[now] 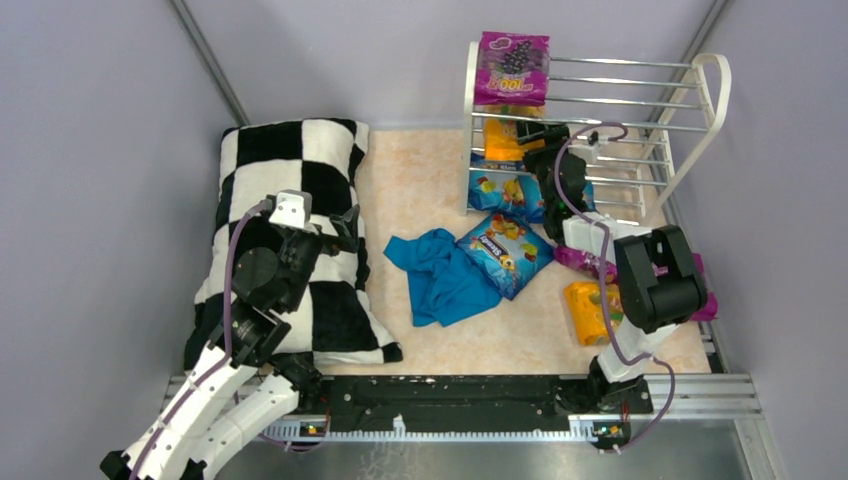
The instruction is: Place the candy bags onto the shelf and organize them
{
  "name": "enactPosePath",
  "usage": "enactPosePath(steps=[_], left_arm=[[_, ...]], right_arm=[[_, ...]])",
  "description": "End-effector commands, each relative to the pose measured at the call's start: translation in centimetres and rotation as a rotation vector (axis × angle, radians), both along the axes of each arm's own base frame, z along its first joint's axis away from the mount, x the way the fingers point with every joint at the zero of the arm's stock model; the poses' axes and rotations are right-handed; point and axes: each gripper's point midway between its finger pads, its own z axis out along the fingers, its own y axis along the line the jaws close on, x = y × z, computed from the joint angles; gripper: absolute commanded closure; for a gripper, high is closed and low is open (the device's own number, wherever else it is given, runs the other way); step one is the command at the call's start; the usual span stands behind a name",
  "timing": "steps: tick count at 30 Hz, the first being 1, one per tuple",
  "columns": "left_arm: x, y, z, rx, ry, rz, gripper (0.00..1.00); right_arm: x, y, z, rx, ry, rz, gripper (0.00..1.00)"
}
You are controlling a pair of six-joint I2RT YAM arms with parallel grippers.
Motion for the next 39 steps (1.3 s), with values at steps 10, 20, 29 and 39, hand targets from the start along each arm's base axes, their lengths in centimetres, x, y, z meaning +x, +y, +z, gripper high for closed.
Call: enactPosePath(steps=[10,20,29,39], left_arm=[[0.5,-0.5,0.0,-0.004,-0.004,-0.009,0.01],[0.7,-0.7,-0.3,0.003,0.007,-0.012,0.01],[0.9,-1.1,-0.6,0.013,0.019,-0.025,0.01],[1.0,-1.3,-0.9,0.019,0.028,-0.028,0.01]], right_arm=[[-2.4,6.2,0.3,-0.064,-0.088,0.33,0.68],[-4.3,7.5,1.2,-0.163,-0.247,0.41,0.64],[-3.5,5.2,-1.8,-0.308,0.079,0.161,0.26],[-5.3,4.3,-2.3,-0.364,0.213,0.12,0.18]])
